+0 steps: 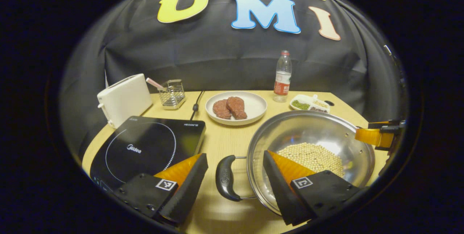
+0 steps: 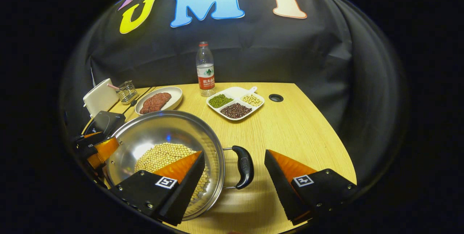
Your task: First push the handle of the pot to place it horizontally, then grasp the pot with both hands and set it on the induction cooktop.
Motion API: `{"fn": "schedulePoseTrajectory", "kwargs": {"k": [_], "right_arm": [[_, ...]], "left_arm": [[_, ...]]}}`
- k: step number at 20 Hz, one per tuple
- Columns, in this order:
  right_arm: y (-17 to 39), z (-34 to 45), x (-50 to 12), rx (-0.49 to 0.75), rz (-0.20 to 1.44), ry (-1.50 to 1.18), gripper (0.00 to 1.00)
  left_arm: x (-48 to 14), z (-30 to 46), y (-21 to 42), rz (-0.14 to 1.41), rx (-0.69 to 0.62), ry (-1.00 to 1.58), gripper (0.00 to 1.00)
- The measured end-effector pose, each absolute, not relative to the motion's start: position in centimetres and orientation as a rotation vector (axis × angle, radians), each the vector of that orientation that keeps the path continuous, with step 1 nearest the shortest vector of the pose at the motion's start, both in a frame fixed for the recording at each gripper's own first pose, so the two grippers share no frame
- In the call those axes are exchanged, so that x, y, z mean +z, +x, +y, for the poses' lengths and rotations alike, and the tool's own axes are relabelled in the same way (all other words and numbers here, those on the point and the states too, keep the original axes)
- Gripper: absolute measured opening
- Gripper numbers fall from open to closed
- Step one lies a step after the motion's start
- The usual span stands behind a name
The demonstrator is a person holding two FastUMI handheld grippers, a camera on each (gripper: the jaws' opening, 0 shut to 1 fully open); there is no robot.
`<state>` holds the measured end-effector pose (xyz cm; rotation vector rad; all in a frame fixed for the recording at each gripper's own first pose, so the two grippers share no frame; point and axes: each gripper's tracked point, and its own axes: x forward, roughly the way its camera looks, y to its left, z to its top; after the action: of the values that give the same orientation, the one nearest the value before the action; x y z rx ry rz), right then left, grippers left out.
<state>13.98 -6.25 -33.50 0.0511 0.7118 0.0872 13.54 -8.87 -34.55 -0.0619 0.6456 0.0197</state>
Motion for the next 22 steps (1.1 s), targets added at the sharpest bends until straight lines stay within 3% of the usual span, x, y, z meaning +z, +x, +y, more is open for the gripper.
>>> {"fn": "schedulePoseTrajectory", "kwargs": {"k": [7, 8, 11, 12, 16, 17, 20, 21, 22], "right_arm": [[14.1, -5.8, -35.5, 0.096, 0.756, 0.053, 1.00], [14.2, -5.9, -35.5, 0.092, 0.755, 0.051, 0.90], [14.1, -6.2, -35.7, 0.086, 0.756, 0.036, 0.83], [14.3, -6.2, -36.0, 0.085, 0.757, 0.033, 0.64], [14.1, -6.1, -36.0, 0.100, 0.763, 0.040, 0.59], [14.1, -6.2, -36.0, 0.109, 0.768, 0.035, 0.58], [13.7, -5.8, -36.0, 0.100, 0.770, 0.030, 0.53], [13.9, -6.1, -36.0, 0.098, 0.772, 0.017, 0.46], [13.9, -6.1, -35.8, 0.095, 0.769, 0.005, 0.46]], "left_arm": [[-37.3, -9.0, 12.8, 0.710, 0.036, -0.069, 1.00], [-37.4, -9.0, 12.8, 0.714, 0.037, -0.079, 0.96], [-37.5, -9.6, 12.8, 0.716, 0.030, -0.110, 0.94], [-37.7, -9.8, 13.0, 0.718, 0.029, -0.108, 0.92], [-37.8, -9.6, 12.9, 0.740, 0.033, -0.112, 0.85], [-37.9, -9.5, 13.0, 0.745, 0.043, -0.110, 0.77], [-37.9, -9.3, 13.2, 0.755, 0.067, -0.116, 0.74], [-37.5, -9.3, 13.2, 0.744, 0.072, -0.117, 0.72], [-37.4, -9.3, 13.3, 0.745, 0.072, -0.117, 0.67]]}}
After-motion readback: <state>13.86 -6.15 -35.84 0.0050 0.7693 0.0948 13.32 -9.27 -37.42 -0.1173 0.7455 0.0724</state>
